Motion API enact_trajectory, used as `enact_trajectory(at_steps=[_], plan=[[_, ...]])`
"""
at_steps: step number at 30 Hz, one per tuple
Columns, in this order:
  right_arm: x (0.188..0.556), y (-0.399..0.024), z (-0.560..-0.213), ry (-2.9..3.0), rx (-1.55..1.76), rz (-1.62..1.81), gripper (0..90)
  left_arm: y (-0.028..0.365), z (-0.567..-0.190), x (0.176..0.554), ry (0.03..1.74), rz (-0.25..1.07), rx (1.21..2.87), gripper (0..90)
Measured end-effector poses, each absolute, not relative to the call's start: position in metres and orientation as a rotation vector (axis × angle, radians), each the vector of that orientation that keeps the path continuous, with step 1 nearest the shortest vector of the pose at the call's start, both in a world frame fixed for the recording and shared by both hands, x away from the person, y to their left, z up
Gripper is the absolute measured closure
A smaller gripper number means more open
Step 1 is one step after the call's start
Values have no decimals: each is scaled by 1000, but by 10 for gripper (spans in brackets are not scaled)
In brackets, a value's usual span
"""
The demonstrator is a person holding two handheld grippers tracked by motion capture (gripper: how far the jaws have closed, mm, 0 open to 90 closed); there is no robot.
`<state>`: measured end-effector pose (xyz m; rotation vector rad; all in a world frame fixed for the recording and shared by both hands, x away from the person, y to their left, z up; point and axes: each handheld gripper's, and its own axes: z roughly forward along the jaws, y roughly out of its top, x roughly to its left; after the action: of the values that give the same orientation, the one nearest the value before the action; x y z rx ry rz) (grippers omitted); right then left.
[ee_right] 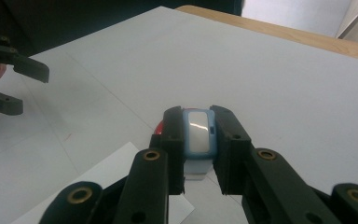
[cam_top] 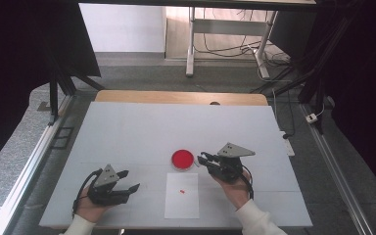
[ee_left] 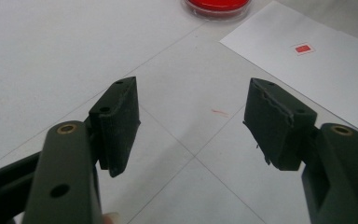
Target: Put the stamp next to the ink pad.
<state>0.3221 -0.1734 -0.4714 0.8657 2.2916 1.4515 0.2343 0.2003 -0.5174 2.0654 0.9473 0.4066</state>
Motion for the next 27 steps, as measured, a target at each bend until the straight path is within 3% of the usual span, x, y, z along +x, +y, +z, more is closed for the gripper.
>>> enact_trajectory(at_steps=[27], plan=[[362,-169,-486,2339,874,1235,750,202,-521,239,980,379,2062,320]])
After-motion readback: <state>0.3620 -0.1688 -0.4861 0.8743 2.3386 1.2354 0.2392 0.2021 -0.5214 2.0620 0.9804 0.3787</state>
